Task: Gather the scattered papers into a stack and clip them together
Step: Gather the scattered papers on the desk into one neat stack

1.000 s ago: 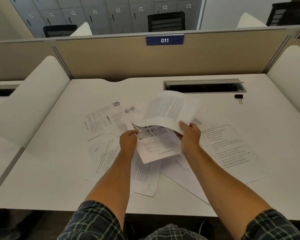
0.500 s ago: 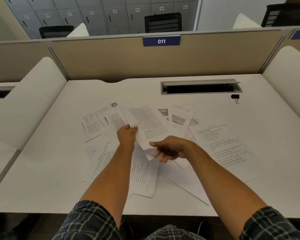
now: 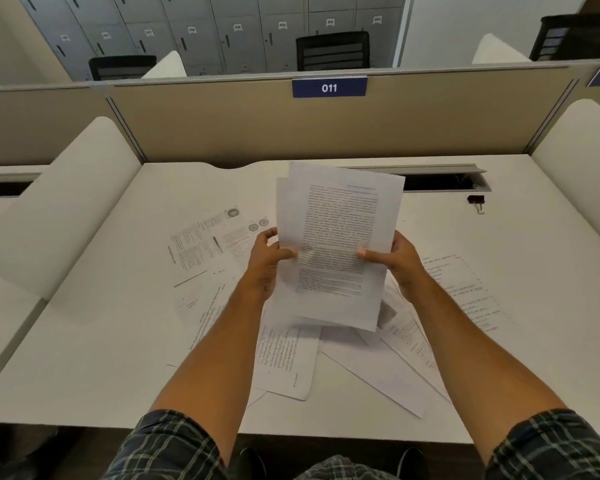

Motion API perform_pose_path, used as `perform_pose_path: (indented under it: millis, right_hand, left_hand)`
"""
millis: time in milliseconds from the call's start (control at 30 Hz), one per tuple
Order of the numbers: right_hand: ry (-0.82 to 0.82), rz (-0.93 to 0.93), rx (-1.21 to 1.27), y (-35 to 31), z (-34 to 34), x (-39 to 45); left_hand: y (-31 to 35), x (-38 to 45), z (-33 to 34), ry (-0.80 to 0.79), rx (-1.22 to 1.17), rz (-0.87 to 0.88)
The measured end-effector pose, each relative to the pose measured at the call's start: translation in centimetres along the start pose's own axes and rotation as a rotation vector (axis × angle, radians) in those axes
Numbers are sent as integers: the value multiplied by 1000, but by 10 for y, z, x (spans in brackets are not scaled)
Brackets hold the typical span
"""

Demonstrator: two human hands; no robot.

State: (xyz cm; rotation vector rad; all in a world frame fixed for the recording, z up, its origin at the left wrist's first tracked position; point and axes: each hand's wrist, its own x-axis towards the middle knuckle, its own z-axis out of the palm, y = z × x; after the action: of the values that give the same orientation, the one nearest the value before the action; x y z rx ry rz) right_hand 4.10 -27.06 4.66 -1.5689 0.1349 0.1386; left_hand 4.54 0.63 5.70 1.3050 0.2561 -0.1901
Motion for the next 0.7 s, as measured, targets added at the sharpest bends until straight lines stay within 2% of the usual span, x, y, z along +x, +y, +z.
perform_pose_path:
  millis: [100,200,433,533,700]
  right_hand:
    - [-8,-84,127,-3,2,-5]
    - [10,-158,144,-13,4,-4]
    - [-64,-139,47,-3,4,-8]
    - [-40,-116,25,4,7,-7]
    - [-1,-88,-6,-3,4,-8]
  left_hand:
    - [3,-1,0,-154,55,27]
    - [9,-4,2,-209,71,24]
    - [0,-8,4,-228,338,45]
    - [-6,-10,7,-213,353,37]
    - [-10,-3,4,-82,279,58]
